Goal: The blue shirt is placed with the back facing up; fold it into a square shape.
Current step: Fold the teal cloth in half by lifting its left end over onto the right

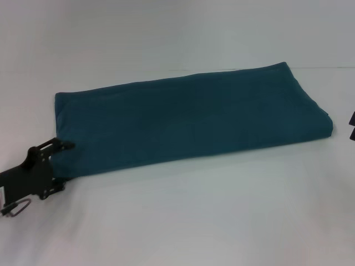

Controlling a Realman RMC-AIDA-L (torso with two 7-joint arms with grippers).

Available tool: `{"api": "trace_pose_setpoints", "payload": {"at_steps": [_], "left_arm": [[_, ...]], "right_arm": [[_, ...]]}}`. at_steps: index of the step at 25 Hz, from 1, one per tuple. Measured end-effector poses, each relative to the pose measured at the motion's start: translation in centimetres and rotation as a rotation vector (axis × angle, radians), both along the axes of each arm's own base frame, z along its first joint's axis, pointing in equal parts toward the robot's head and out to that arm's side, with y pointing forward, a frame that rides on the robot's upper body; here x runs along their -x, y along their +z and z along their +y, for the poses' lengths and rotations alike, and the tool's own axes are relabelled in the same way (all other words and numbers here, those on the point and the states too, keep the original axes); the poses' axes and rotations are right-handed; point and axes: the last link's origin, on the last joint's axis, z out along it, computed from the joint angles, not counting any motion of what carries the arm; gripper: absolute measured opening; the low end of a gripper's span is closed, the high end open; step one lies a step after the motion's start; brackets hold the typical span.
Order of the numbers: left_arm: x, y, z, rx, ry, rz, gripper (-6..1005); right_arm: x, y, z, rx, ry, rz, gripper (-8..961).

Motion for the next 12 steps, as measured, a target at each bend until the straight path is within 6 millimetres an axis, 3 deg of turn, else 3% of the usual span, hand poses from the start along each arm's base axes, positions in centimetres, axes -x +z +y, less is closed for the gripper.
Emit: {"api": "trace_pose_setpoints", "payload": {"at_steps": [6, 12], "left_arm": [[-1.1, -0.4, 1.7, 0.01, -0.036, 0.037, 773], [-1.6, -0.6, 2.0, 0.019, -0.064, 0.055, 763]], "right_arm": [[-0.1, 0.1, 0.0, -0.009, -0.003, 0.003, 858], [-0.1, 0.3, 0.0, -0.02, -0.01, 0.011, 858]]}}
